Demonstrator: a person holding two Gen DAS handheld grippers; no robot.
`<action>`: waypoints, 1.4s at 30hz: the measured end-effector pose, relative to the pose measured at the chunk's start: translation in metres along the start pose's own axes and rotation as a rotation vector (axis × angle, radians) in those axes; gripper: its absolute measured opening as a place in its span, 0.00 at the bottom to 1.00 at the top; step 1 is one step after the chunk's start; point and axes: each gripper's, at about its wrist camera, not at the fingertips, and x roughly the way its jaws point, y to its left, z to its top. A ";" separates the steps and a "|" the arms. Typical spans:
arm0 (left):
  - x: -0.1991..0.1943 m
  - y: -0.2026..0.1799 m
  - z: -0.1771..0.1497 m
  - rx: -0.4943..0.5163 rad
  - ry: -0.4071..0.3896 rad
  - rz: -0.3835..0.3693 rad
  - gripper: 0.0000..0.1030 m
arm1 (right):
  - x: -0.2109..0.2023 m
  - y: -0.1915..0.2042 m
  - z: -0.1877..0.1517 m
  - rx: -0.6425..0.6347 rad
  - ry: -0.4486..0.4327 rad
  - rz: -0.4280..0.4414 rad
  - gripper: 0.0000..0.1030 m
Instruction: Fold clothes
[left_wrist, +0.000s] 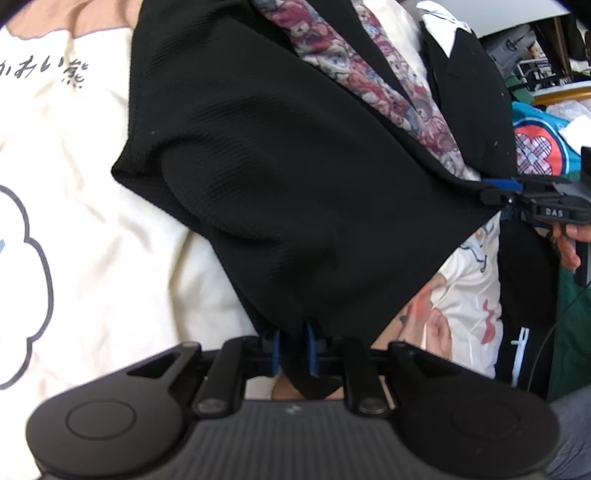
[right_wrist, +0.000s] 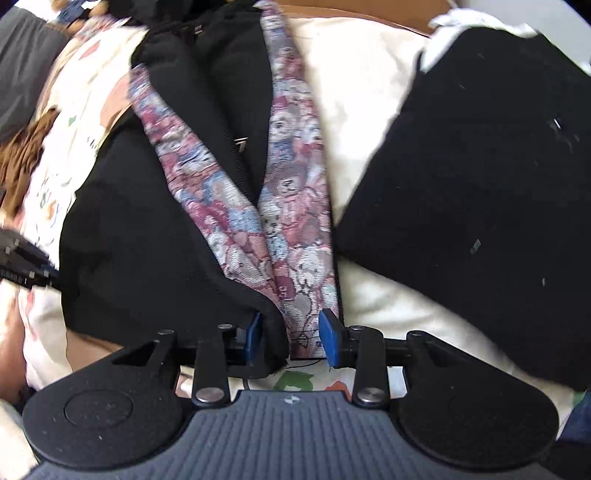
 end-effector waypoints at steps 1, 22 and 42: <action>0.001 -0.001 0.001 -0.001 -0.001 0.000 0.14 | 0.002 0.004 0.001 -0.022 0.003 -0.001 0.37; 0.001 -0.004 -0.008 0.102 -0.002 0.137 0.02 | 0.013 -0.009 0.001 -0.040 -0.099 -0.112 0.04; 0.010 -0.008 -0.013 0.034 0.139 -0.005 0.21 | 0.021 -0.008 -0.008 -0.087 0.041 -0.120 0.09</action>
